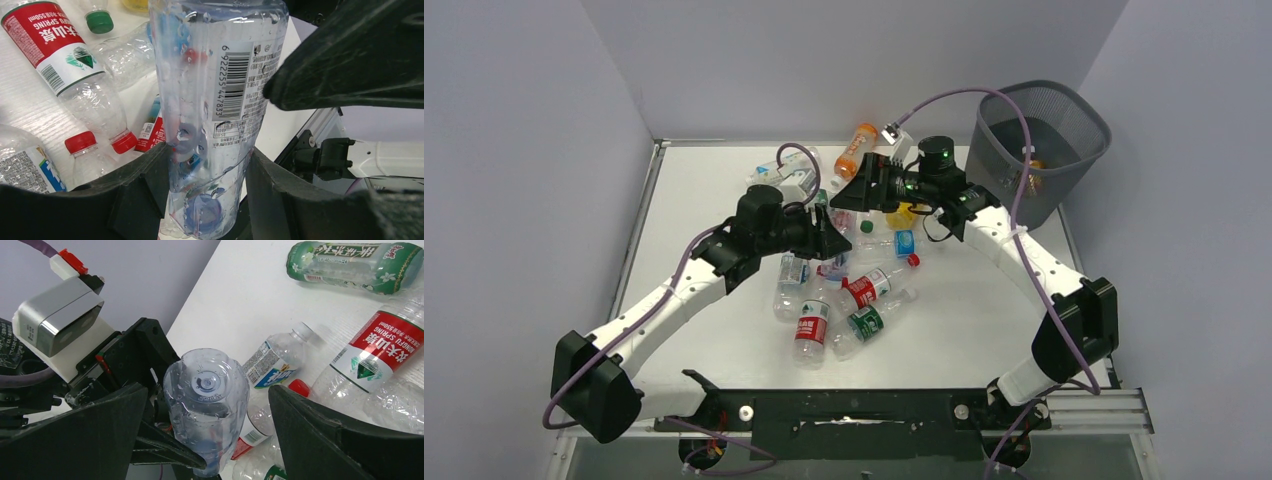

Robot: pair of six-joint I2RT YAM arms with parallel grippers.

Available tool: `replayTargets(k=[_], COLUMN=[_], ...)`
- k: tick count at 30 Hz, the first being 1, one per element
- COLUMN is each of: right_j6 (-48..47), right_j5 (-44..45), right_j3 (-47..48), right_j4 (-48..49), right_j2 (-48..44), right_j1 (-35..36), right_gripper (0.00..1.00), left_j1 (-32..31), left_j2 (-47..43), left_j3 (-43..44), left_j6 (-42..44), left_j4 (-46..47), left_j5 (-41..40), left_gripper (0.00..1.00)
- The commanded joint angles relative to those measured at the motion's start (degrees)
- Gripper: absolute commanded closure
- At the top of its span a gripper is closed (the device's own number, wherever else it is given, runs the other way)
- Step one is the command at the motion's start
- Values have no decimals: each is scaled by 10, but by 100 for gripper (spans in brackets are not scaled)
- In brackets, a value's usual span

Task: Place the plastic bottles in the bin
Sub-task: Place the plastic bottle in the trash bin.

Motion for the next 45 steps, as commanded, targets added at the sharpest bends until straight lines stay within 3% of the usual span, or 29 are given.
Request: replayTargets(k=[1, 10, 15, 18, 19, 20, 24, 31, 40, 45], right_j6=[-17, -30, -37, -45, -48, -53, -69, -95, -170, -173], right_j5=[17, 36, 47, 54, 57, 61, 79, 78, 190, 212], right_j3=[27, 37, 43, 51, 54, 58, 74, 104, 290, 359], right_j4=[2, -18, -28, -40, -44, -50, -78, -127, -253, -262], right_j2=[4, 12, 11, 10, 10, 10, 8, -11, 5, 7], right_j1=[11, 21, 21, 21, 21, 20, 6, -83, -181, -250], right_gripper=[4, 37, 49, 55, 56, 57, 59, 60, 59, 59], left_j1=[-8, -12, -12, -12, -12, -12, -12, -11, -6, -2], left_j2=[3, 2, -5, -9, -9, -10, -24, -64, -81, -89], left_j3=[34, 29, 31, 34, 36, 37, 44, 60, 43, 23], left_j6=[5, 7, 18, 23, 27, 31, 39, 54, 58, 56], left_j4=[44, 44, 35, 26, 22, 19, 4, -21, -39, -38], left_j5=[1, 1, -5, -13, -12, -12, -18, -32, -59, -61], left_gripper=[54, 53, 47, 41, 24, 18, 17, 16, 15, 15])
